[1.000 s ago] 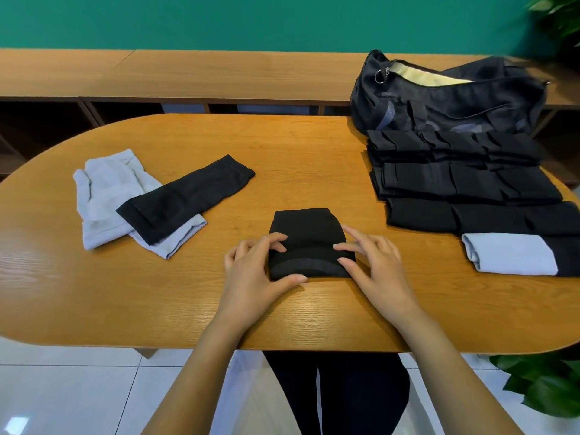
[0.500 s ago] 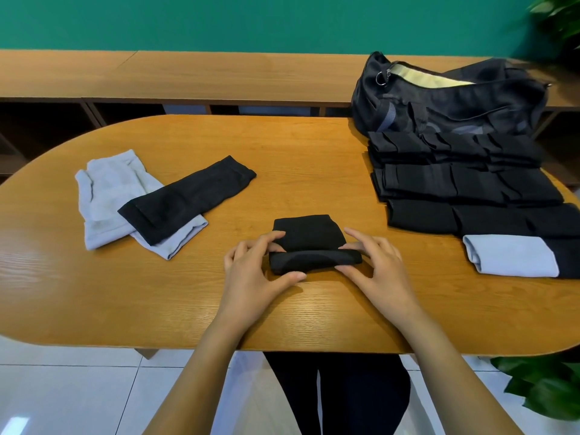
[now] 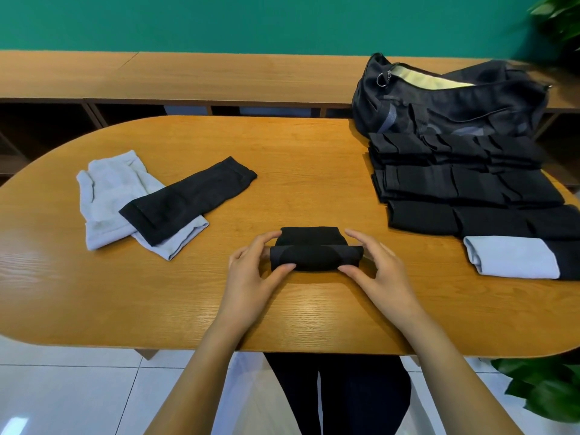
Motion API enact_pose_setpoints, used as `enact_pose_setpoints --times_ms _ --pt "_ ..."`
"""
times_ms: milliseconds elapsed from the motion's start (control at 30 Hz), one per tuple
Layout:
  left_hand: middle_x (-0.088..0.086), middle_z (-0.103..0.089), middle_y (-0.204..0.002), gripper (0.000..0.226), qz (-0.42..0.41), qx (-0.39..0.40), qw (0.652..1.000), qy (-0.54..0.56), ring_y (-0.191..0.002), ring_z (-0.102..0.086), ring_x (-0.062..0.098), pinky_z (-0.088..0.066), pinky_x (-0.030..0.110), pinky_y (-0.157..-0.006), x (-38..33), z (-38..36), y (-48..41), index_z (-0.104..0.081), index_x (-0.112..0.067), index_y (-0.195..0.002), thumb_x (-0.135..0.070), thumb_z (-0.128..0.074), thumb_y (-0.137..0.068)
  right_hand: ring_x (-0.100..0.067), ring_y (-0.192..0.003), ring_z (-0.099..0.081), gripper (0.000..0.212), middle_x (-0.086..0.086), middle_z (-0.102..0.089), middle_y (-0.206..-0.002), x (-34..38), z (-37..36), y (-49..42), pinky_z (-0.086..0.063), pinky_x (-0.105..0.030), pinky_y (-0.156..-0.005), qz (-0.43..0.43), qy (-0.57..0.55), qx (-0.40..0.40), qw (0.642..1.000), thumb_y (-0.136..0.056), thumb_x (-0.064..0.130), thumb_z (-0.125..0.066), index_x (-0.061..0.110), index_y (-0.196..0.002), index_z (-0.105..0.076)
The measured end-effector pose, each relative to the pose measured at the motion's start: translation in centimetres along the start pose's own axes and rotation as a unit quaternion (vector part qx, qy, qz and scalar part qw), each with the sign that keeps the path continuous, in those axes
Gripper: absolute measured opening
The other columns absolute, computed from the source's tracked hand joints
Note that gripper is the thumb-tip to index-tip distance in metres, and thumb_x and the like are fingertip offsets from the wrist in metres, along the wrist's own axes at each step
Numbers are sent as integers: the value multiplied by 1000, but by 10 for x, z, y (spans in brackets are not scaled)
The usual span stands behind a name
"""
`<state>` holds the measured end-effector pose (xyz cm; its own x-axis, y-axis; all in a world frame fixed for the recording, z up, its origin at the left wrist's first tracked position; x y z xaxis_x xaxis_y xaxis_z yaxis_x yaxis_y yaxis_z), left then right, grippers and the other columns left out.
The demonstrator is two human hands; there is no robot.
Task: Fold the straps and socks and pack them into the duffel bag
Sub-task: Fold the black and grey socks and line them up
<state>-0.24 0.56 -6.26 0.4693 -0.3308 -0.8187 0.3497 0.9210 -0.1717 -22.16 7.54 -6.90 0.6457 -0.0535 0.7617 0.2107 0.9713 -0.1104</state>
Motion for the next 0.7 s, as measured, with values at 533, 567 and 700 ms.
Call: enact_pose_setpoints --times_ms 533,567,700 --pt "-10 -66 -80 55 -38 -39 996 66 -85 -64 8 -45 14 -84 -5 4 1 -49 -27 -132 -39 -66 -81 -7 -109 -56 48 3 -60 -117 -3 3 2 -45 -23 -92 20 -27 -34 999 -79 61 -55 67 -122 -35" --pt "-10 -66 -79 55 -36 -41 996 69 -83 -64 9 -45 13 -82 -4 4 1 -50 -25 -133 -37 -67 -81 -7 -104 -57 50 3 -62 -109 -3 4 2 -45 -22 -89 24 -25 -42 999 -78 63 -54 65 -124 -35" --pt "-4 -65 -79 58 -26 -48 996 70 -77 -65 13 -50 17 -77 -2 4 2 -51 -22 -133 -38 -68 -80 -12 -81 -56 50 9 -52 -73 1 7 3 -44 -28 -93 46 -16 -71 996 -80 58 -58 52 -126 -39"
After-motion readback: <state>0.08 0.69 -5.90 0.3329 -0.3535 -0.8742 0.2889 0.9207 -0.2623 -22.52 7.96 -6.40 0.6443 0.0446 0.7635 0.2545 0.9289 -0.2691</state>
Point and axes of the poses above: each hand's wrist, its own y-axis away from the middle knuckle, its own z-axis out of the back of the hand, x = y × z, the point moved 6 cm from there along -y, towards the middle knuckle
